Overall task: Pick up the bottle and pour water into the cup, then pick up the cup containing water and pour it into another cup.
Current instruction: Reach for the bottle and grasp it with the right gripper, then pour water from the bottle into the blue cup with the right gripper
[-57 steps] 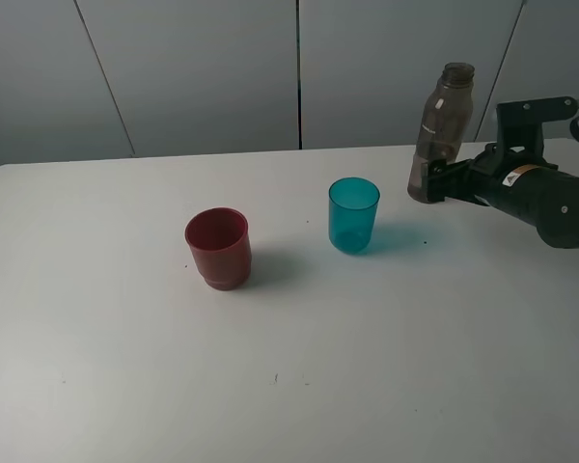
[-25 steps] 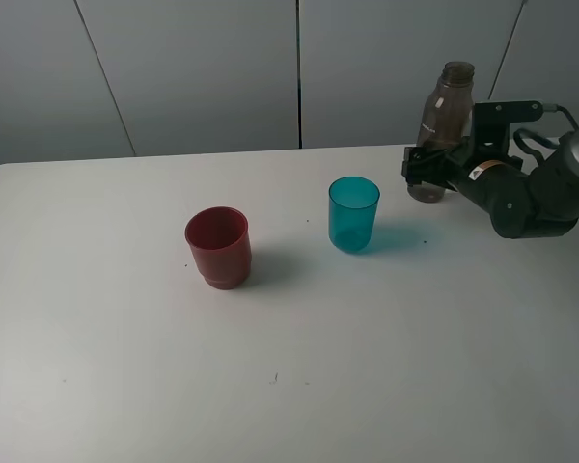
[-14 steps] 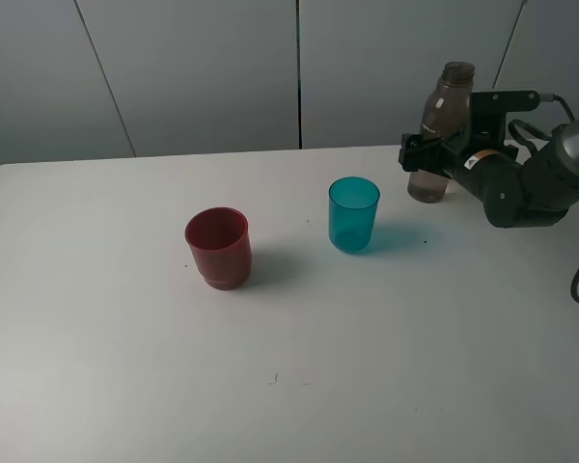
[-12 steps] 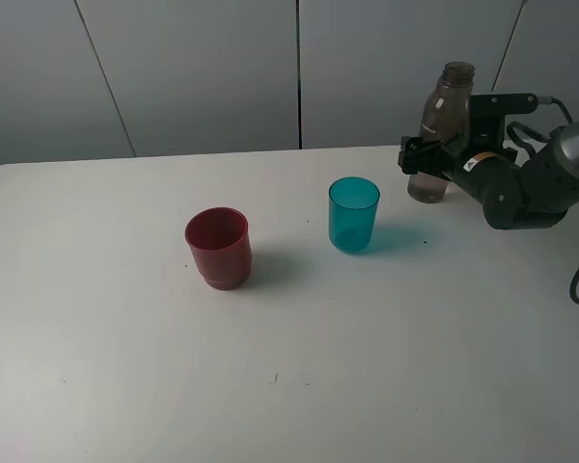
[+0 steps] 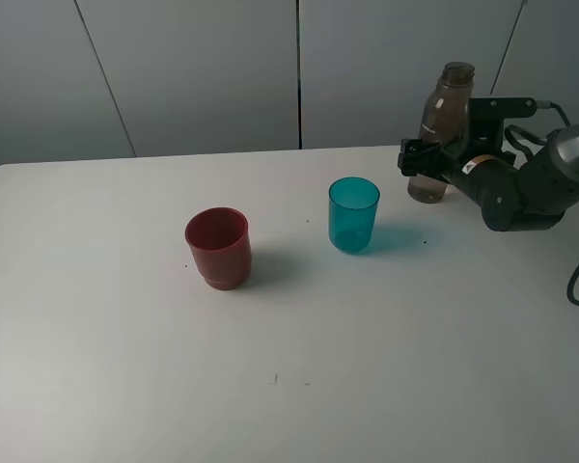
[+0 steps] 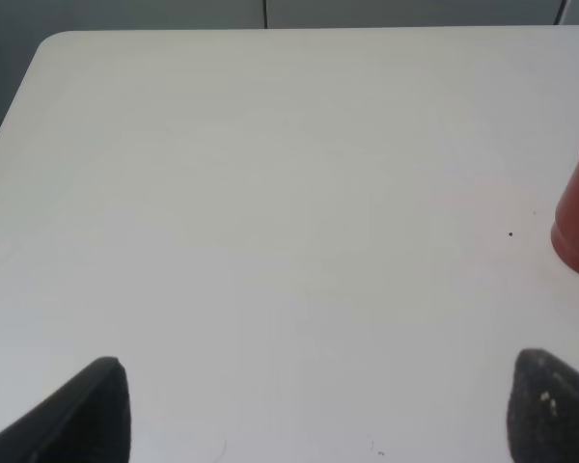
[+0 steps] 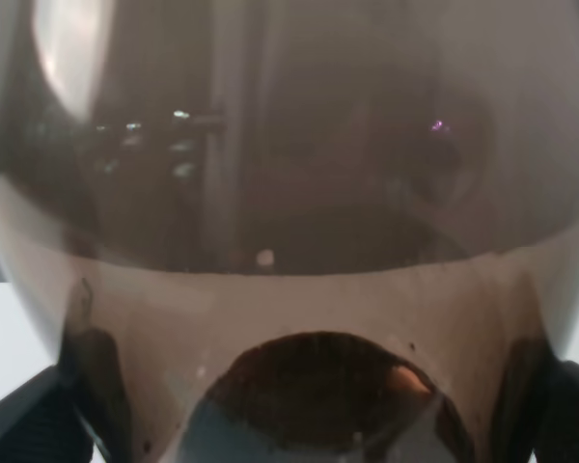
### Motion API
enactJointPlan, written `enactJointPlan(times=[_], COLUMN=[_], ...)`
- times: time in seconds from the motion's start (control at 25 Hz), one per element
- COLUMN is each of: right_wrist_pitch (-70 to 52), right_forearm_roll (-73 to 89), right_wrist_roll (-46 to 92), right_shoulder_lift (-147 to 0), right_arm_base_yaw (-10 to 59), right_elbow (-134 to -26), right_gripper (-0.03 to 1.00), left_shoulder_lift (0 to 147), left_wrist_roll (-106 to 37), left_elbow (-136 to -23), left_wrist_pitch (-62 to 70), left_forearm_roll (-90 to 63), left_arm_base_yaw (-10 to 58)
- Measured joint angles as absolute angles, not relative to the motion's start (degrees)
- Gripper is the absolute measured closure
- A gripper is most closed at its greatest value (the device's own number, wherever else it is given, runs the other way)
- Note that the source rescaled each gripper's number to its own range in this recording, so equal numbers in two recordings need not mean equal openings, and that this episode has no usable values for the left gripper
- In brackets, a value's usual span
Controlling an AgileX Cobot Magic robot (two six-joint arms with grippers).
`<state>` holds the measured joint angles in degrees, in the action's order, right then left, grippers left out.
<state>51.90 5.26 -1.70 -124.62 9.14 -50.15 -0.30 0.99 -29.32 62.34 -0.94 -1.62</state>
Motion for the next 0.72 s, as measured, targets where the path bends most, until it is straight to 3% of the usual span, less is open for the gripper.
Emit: enactJointPlan(times=[0.72], right_wrist_pitch=[53.21], right_forearm_roll=[5.56], right_wrist_roll=[-4.61], right_shoulder_lift=[-125.54], right_arm_base_yaw=[9.14], right_elbow=[-51.19], right_gripper=[-0.03], left_shoulder_lift=[-0.3], left_wrist_roll=[0.99], left_elbow=[-29.32], left_wrist_pitch=[62.34], left_forearm_roll=[-0.94], left_arm_base_yaw=[-1.62])
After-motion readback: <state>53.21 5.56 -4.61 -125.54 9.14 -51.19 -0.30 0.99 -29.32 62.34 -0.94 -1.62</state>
